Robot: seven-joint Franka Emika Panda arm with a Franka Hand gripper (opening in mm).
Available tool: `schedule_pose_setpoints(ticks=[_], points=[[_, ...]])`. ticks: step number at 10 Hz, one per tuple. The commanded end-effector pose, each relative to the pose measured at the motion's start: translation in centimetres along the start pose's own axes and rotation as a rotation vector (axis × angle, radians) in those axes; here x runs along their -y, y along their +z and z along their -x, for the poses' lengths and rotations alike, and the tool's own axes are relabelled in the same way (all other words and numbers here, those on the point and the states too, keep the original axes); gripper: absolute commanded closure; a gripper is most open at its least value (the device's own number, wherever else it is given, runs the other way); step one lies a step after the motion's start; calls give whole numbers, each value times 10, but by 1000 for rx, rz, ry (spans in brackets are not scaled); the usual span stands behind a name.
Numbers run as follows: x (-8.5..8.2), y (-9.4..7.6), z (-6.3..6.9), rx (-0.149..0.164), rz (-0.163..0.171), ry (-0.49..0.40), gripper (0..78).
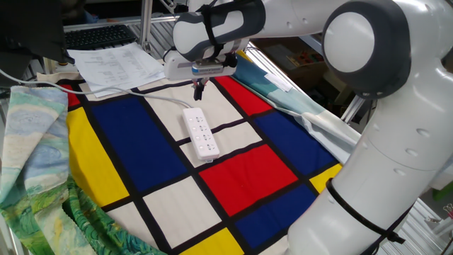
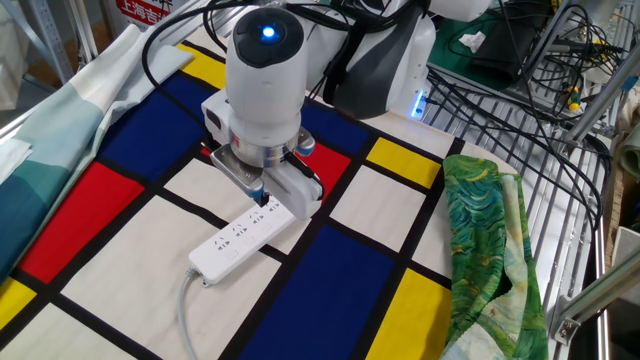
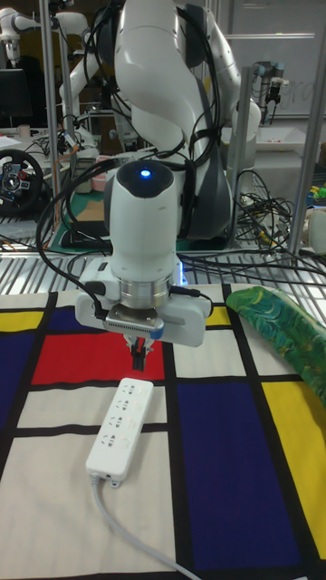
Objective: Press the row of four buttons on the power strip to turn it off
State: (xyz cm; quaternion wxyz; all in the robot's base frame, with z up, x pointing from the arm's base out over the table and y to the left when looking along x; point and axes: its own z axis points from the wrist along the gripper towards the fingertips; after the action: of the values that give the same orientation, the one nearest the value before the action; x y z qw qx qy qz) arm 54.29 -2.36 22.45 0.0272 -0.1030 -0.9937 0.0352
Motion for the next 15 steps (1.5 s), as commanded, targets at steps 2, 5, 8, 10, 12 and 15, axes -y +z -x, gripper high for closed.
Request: schedule_pose_setpoints(ticks=[2,5,8,10,12,15], points=[[0,-1,1,9,29,-6,776],[0,-1,1,-14,24,11,776],[0,-1,1,-15,23,29,776],[0,-1,1,-1,26,18,776],[1,2,6,2,24,-8,776],[3,19,15,11,21,-26,776]])
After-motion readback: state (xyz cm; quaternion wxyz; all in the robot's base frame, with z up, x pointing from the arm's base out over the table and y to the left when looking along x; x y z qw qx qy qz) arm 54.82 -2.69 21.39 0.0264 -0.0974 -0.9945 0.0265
